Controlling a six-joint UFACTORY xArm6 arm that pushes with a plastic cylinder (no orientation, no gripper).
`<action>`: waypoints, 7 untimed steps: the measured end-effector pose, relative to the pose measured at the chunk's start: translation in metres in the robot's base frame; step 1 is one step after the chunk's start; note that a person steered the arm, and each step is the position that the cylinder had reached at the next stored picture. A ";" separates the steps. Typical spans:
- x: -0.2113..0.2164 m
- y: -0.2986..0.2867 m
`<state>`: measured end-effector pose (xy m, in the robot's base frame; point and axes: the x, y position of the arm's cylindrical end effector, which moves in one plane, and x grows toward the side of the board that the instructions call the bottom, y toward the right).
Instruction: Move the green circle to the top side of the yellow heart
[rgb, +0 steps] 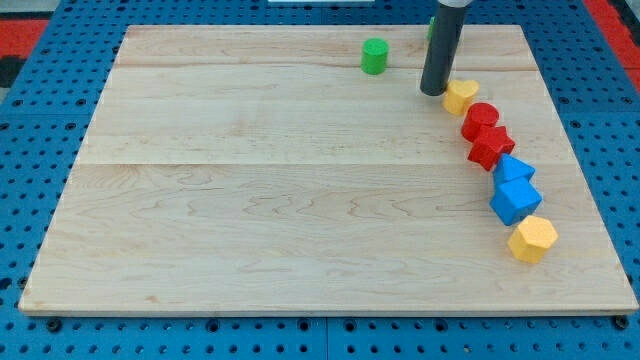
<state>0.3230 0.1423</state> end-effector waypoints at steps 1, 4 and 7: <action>0.007 0.001; 0.003 -0.013; -0.057 -0.153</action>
<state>0.2660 -0.0104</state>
